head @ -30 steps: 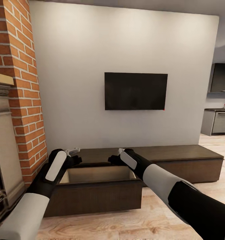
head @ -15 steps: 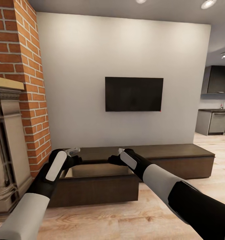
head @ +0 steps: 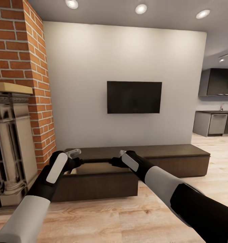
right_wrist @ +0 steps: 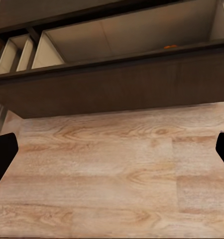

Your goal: Place each of the two pumpkins and all three candles from the living room inside a cabinet in the living room (use any cabinet), then make sure every cabinet is closed, and position the cauldron so it is next to a table in the living room.

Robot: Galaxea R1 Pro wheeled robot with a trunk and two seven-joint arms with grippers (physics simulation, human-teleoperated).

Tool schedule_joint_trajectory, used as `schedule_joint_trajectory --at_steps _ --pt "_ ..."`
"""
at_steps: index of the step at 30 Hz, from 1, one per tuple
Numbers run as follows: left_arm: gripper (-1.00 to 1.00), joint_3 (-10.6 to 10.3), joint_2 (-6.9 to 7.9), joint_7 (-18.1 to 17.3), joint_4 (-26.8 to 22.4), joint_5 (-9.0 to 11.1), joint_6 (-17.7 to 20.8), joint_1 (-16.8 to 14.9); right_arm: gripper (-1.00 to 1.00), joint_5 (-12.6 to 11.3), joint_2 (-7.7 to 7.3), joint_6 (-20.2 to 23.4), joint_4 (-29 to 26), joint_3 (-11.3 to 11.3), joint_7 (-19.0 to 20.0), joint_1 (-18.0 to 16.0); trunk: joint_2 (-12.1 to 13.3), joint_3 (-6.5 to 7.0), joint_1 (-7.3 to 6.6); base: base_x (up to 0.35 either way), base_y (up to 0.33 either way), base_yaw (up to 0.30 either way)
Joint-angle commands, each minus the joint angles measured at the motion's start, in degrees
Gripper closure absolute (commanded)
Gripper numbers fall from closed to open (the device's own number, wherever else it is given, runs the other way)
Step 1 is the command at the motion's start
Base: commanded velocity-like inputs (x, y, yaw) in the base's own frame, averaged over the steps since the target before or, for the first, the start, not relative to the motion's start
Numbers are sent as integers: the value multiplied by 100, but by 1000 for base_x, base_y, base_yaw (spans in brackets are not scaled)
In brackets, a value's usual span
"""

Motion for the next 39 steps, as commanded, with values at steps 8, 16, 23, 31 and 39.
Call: schedule_joint_trajectory --at_steps 8,16,23,31,39 --pt "-100 -13 -15 60 -8 56 6 -7 -100 -54 -3 0 -9 38 -45 -8 -44 -25 18 -191 0 0" --pt "-100 -13 -6 60 2 58 -3 -5 -100 -54 -3 2 -9 38 -43 -8 -365 -169 194 -26 0 0" --pt "-100 -13 12 51 16 61 -8 -4 -100 -61 -3 35 -1 25 -49 -8 -646 -325 348 -1 0 82" --pt "-100 -13 8 44 46 63 -20 -4 -100 -66 -3 85 7 22 -45 -8 -967 -535 523 0 0 128" --pt "-100 -13 -13 50 61 55 -31 -3 -100 -71 -3 94 18 20 -47 -8 -1287 -747 699 0 0 125"
